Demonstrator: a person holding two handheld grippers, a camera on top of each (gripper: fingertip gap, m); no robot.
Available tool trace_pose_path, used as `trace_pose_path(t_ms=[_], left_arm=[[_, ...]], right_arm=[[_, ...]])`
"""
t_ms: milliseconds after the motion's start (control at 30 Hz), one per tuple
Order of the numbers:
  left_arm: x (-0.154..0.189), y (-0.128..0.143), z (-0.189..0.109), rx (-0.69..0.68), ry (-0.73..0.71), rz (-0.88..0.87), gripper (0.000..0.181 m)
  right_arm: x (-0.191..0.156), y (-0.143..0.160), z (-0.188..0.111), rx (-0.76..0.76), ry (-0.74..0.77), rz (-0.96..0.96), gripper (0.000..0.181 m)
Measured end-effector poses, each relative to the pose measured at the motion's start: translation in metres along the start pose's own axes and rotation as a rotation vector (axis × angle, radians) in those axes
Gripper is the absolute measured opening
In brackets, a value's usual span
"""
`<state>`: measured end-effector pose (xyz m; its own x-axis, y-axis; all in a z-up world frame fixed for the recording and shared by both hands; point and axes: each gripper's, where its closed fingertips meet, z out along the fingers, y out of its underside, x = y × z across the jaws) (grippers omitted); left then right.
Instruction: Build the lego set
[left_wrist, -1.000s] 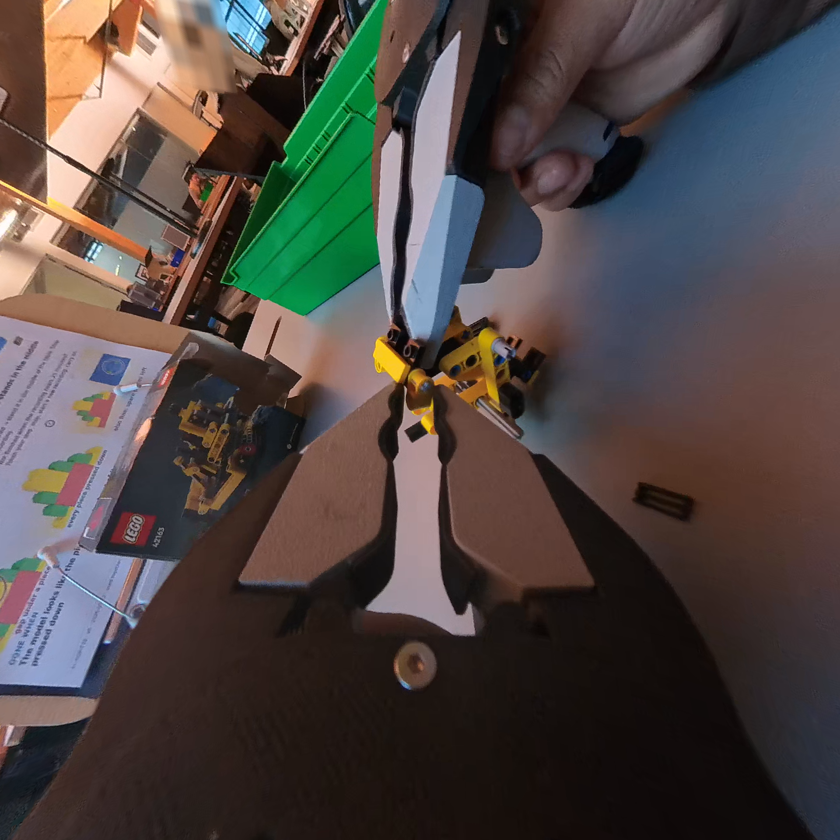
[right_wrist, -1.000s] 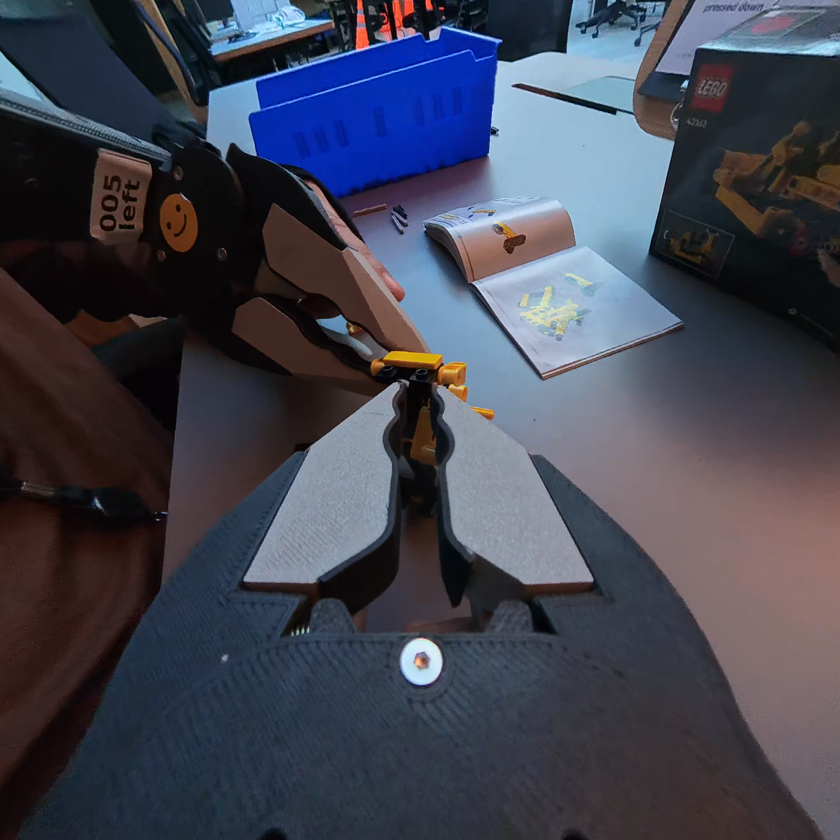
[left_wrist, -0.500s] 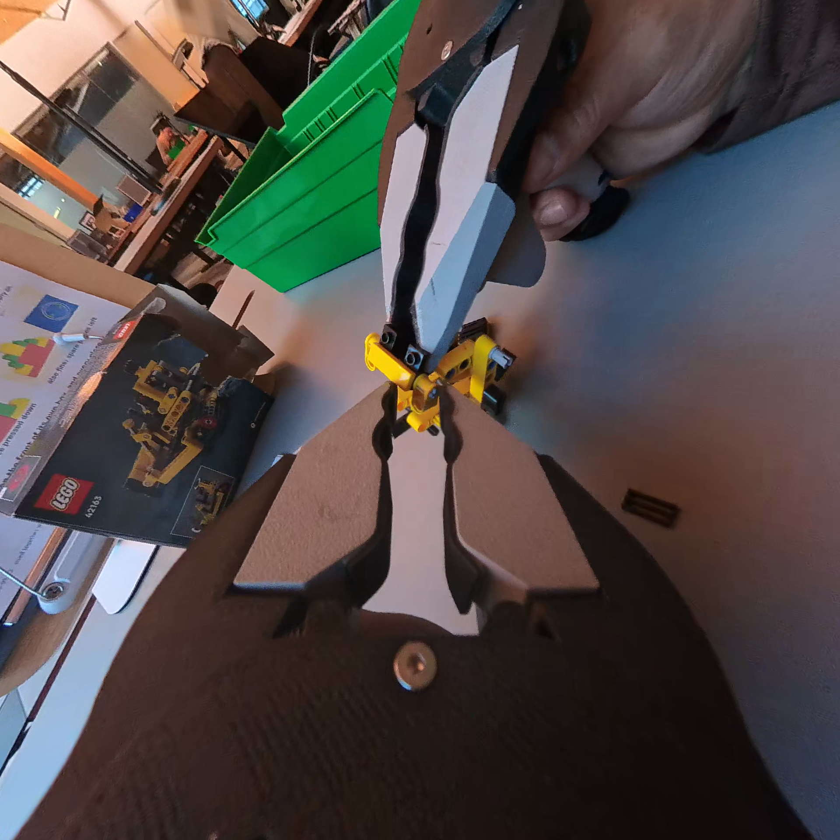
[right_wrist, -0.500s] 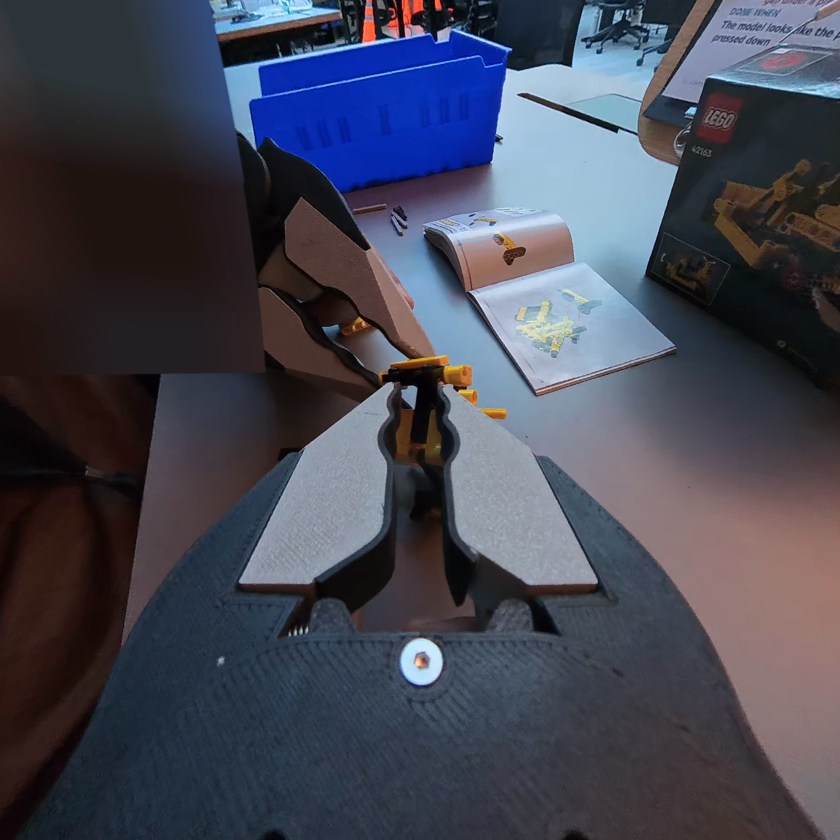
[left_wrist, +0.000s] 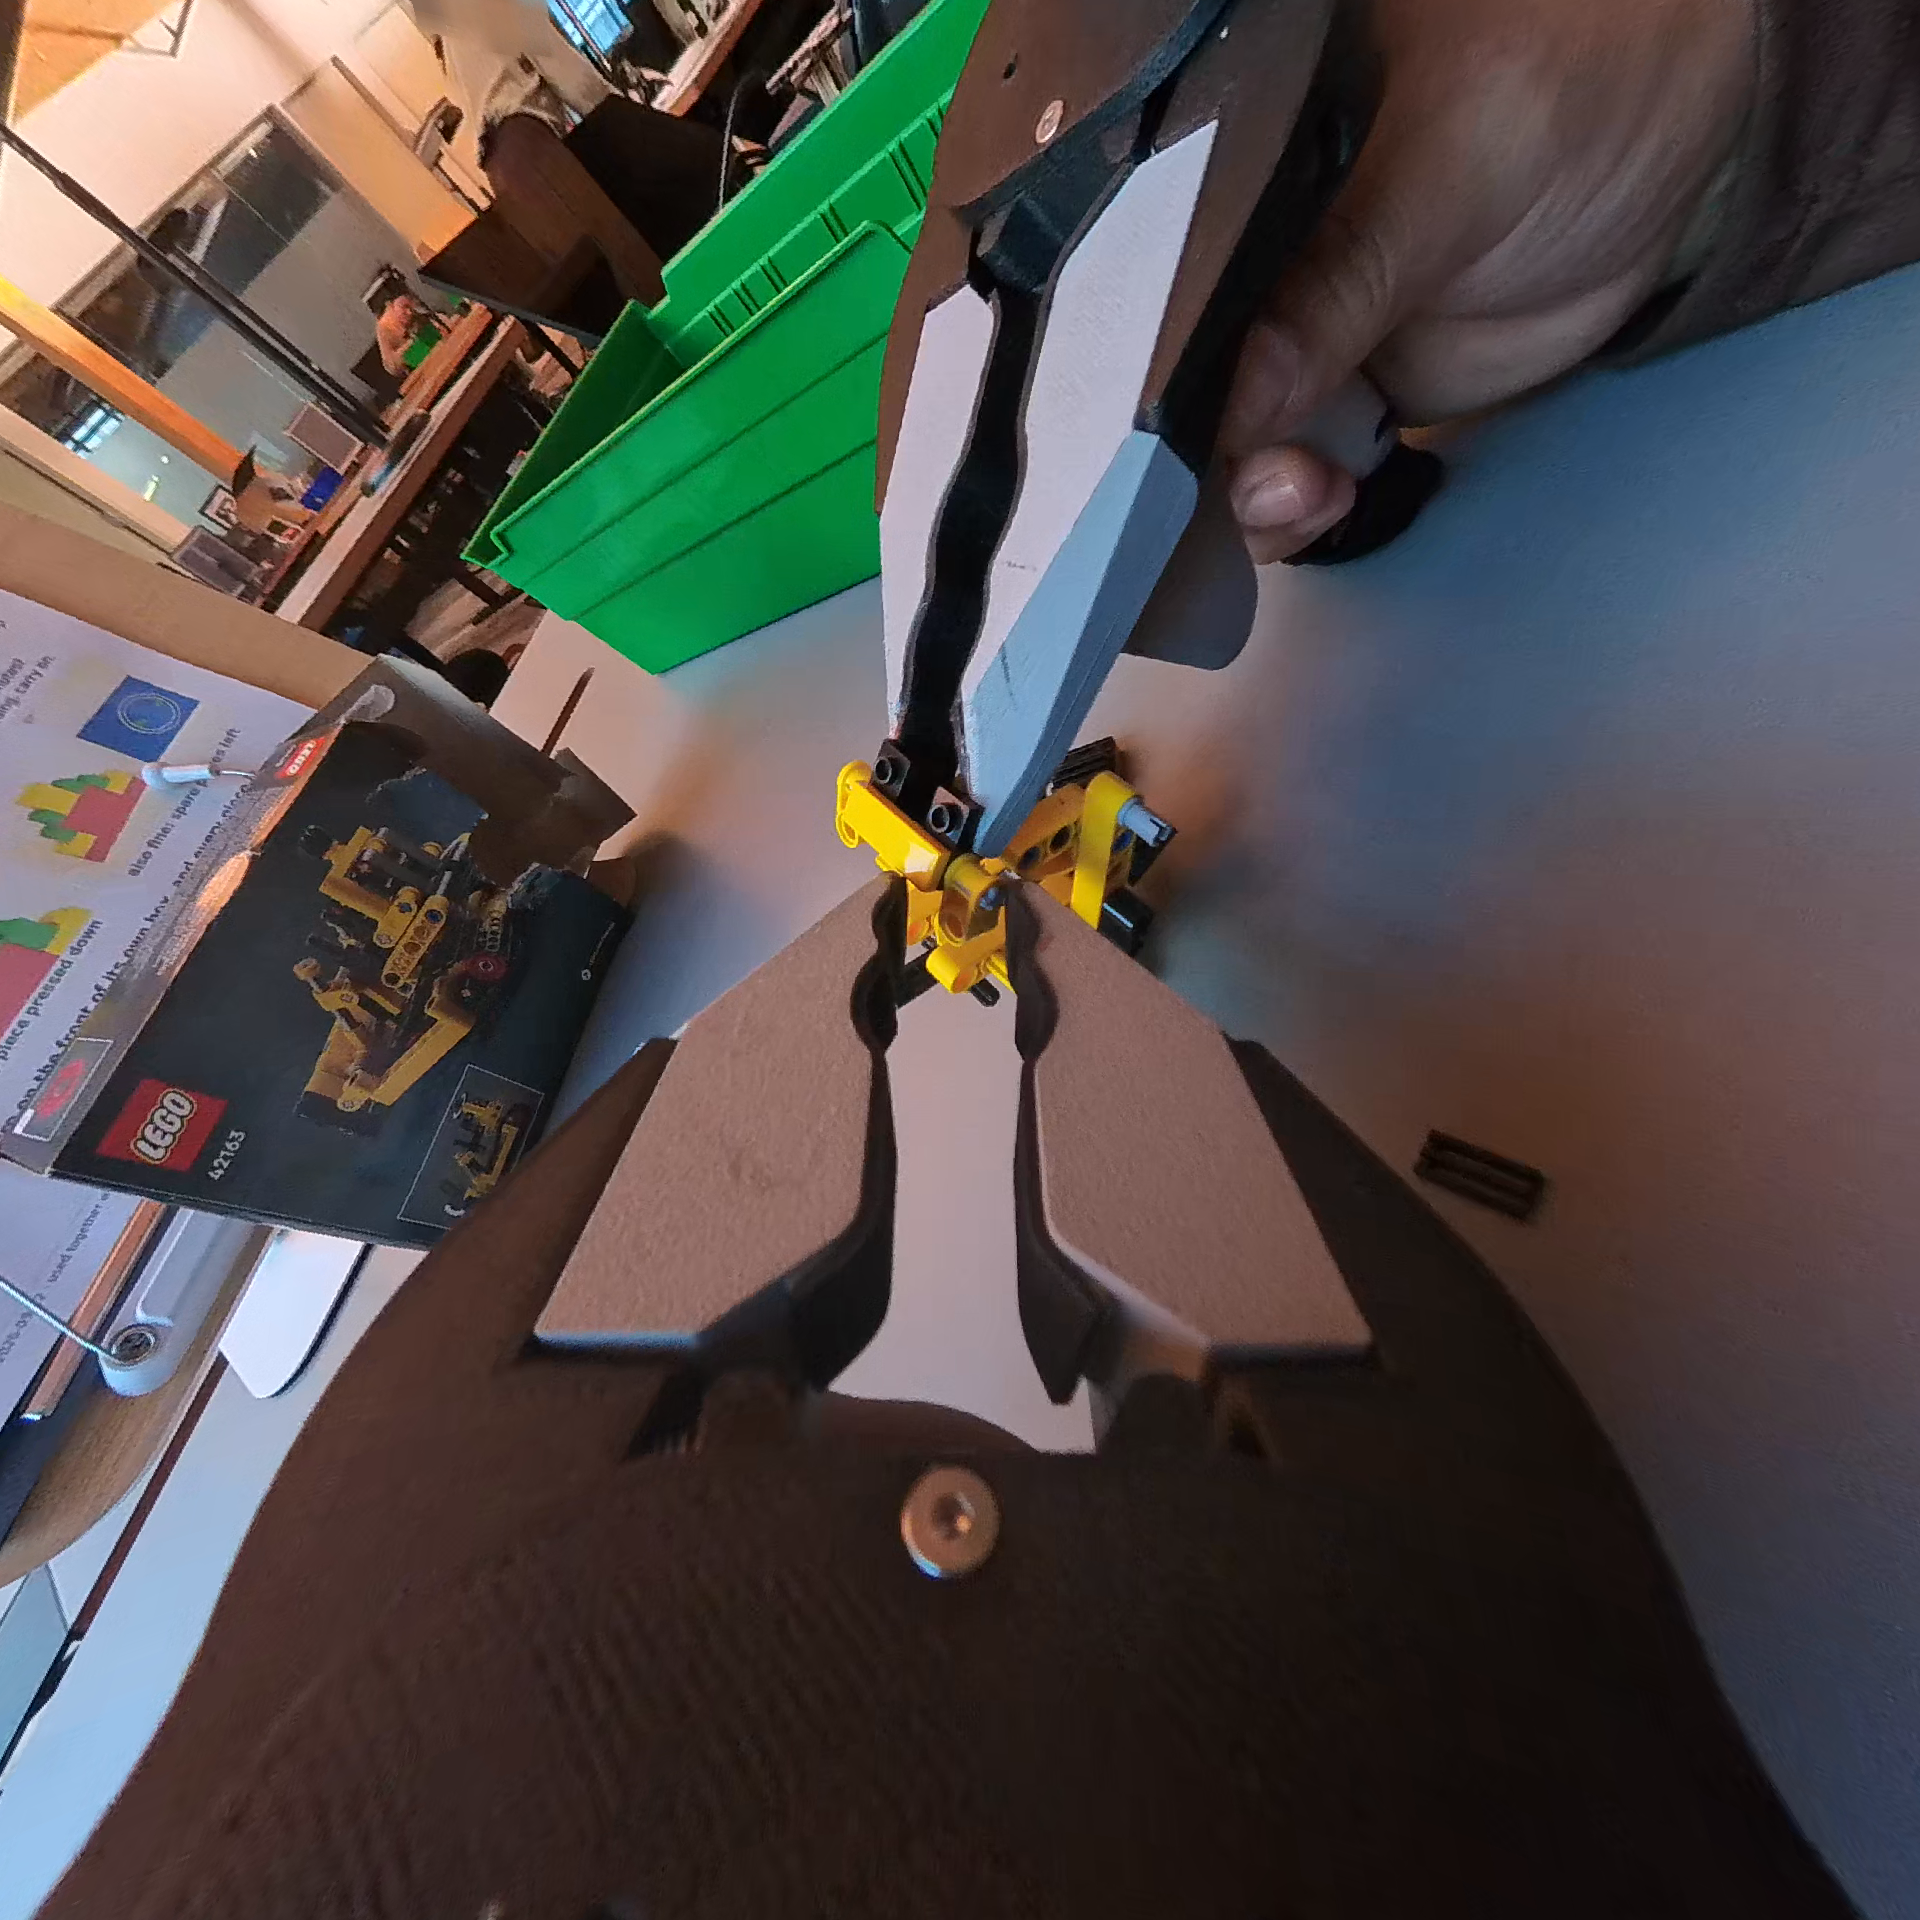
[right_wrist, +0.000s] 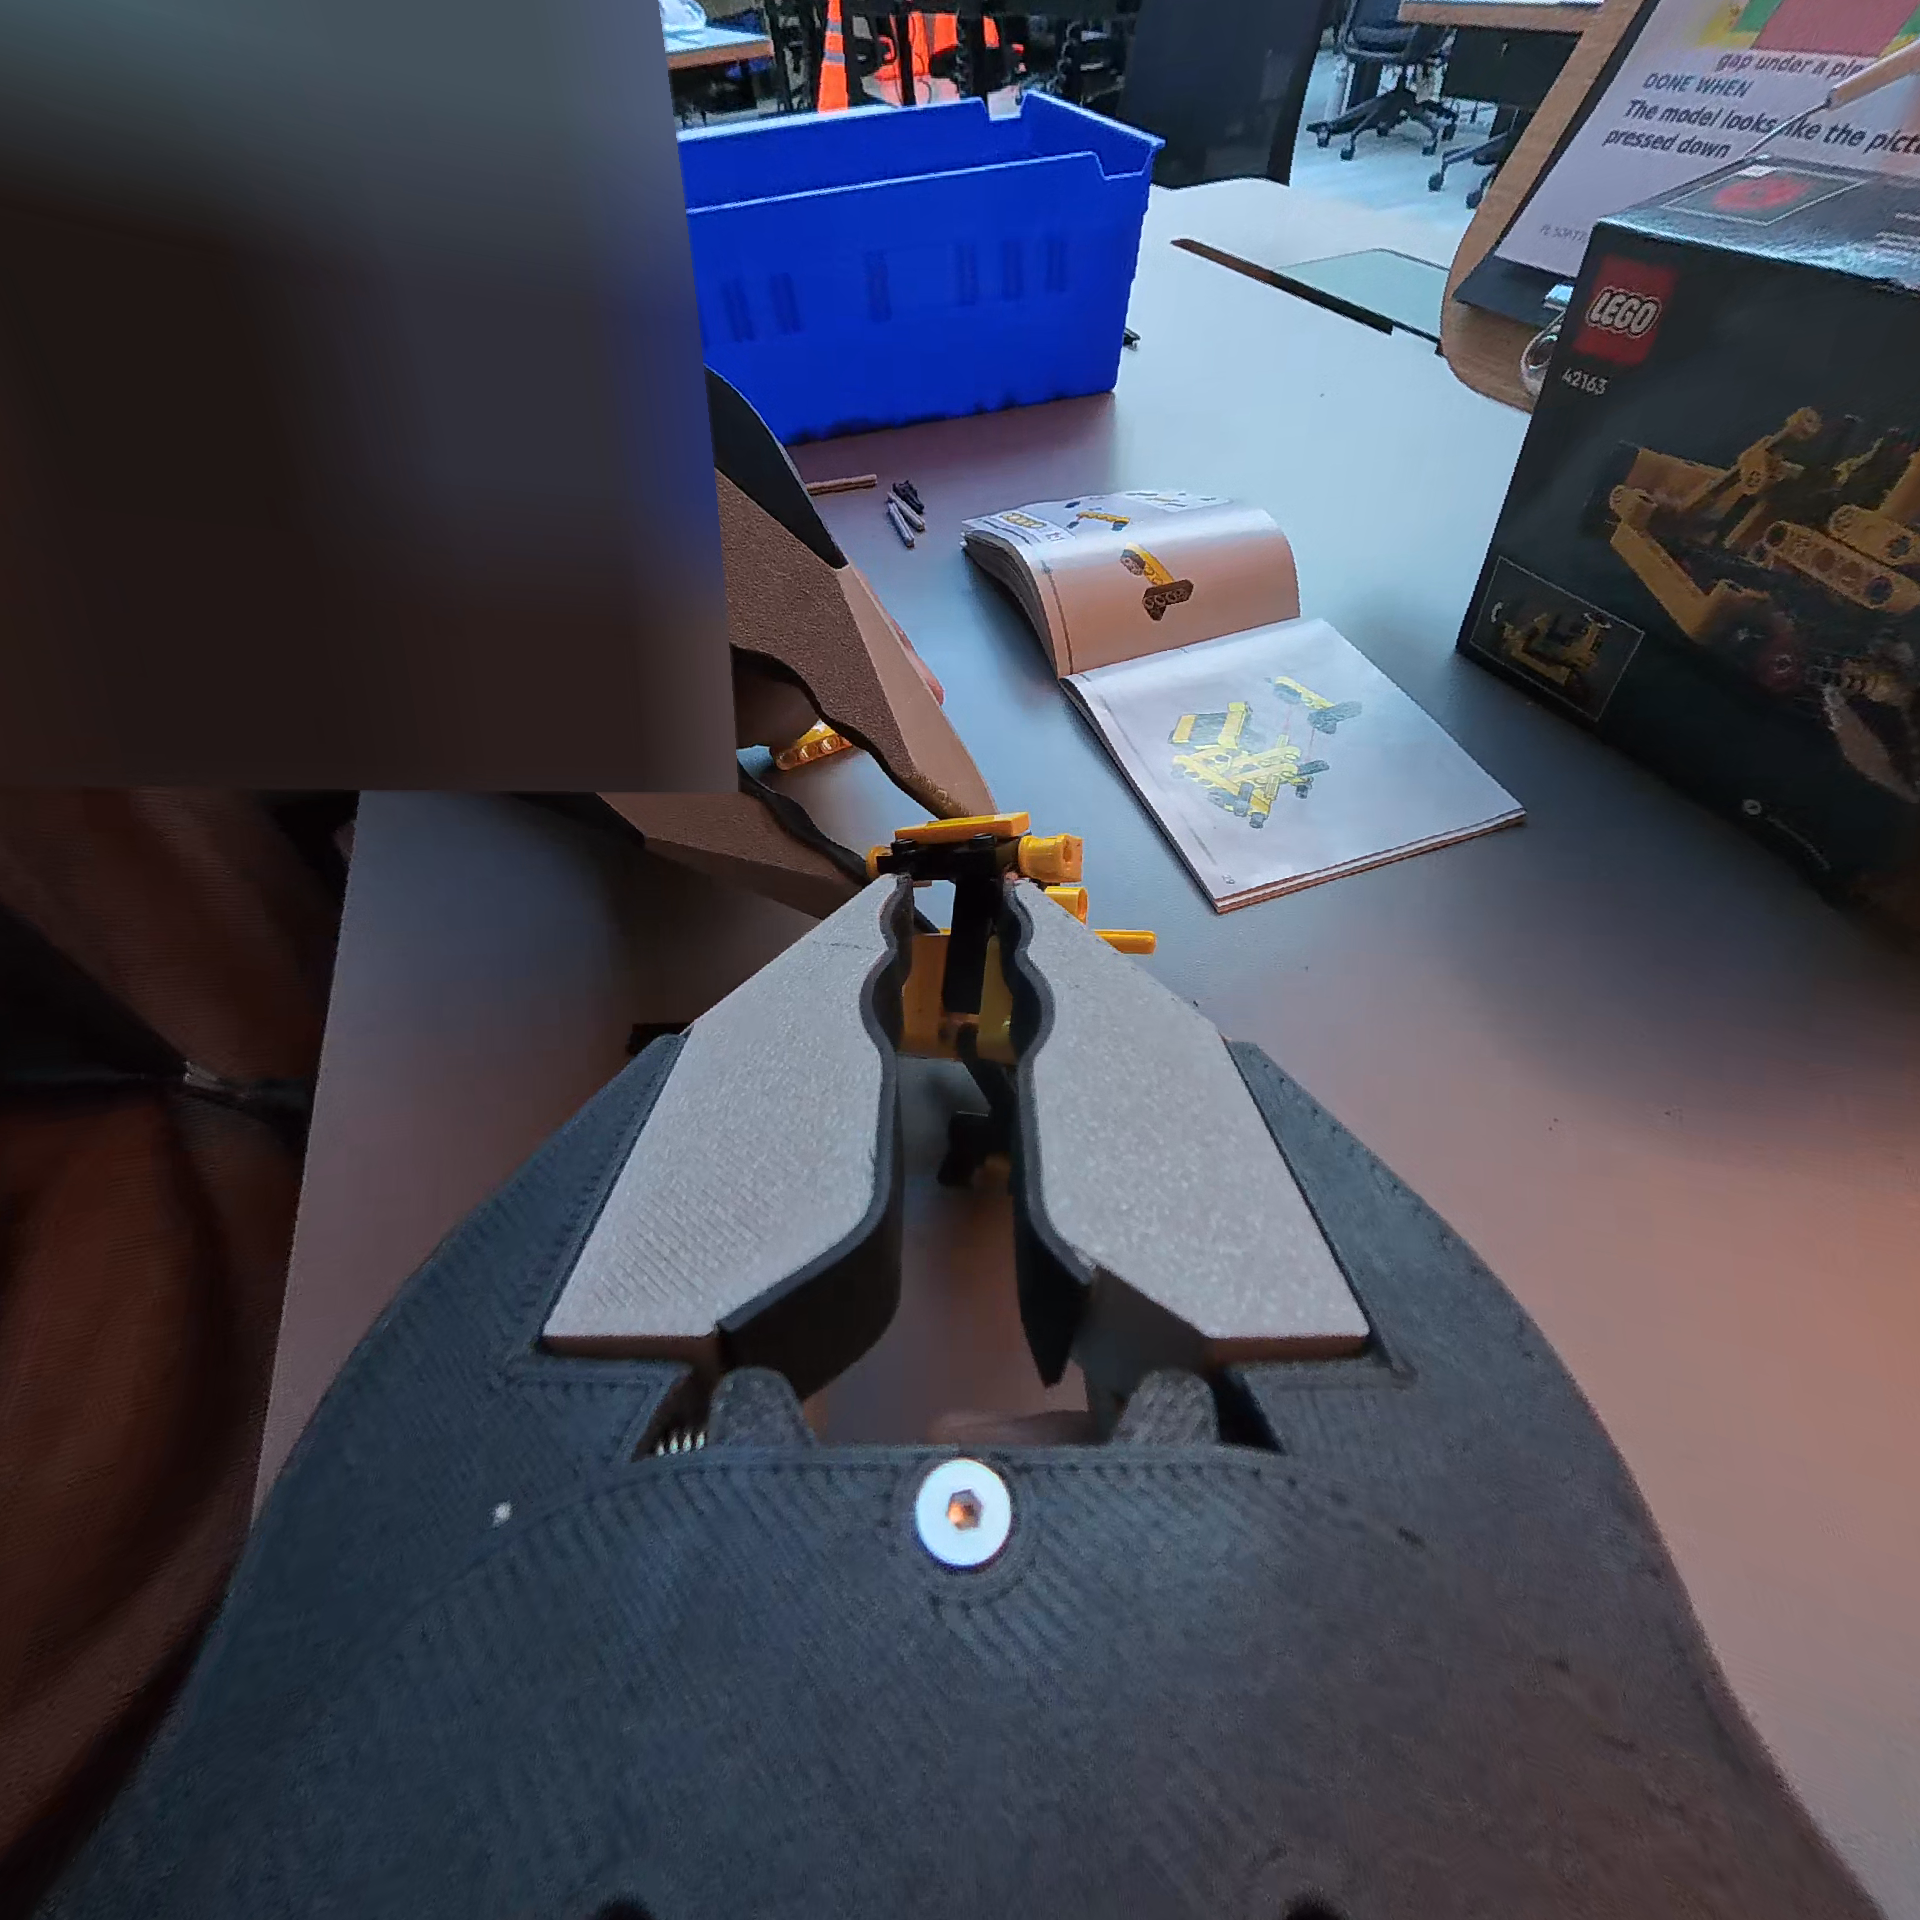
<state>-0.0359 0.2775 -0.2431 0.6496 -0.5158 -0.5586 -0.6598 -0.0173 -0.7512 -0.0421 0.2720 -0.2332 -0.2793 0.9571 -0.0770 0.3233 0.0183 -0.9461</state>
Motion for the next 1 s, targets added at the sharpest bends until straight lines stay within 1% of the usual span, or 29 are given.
trace_pose_path(t_ms=[1000], left_arm=[[-0.0017, -0.0002, 0.0006, 0.007, -0.007, -0.02, 0.015]], right_arm=[[0.001, 0.0001, -0.0004, 0.001, 0.007, 0.003, 0.014]])
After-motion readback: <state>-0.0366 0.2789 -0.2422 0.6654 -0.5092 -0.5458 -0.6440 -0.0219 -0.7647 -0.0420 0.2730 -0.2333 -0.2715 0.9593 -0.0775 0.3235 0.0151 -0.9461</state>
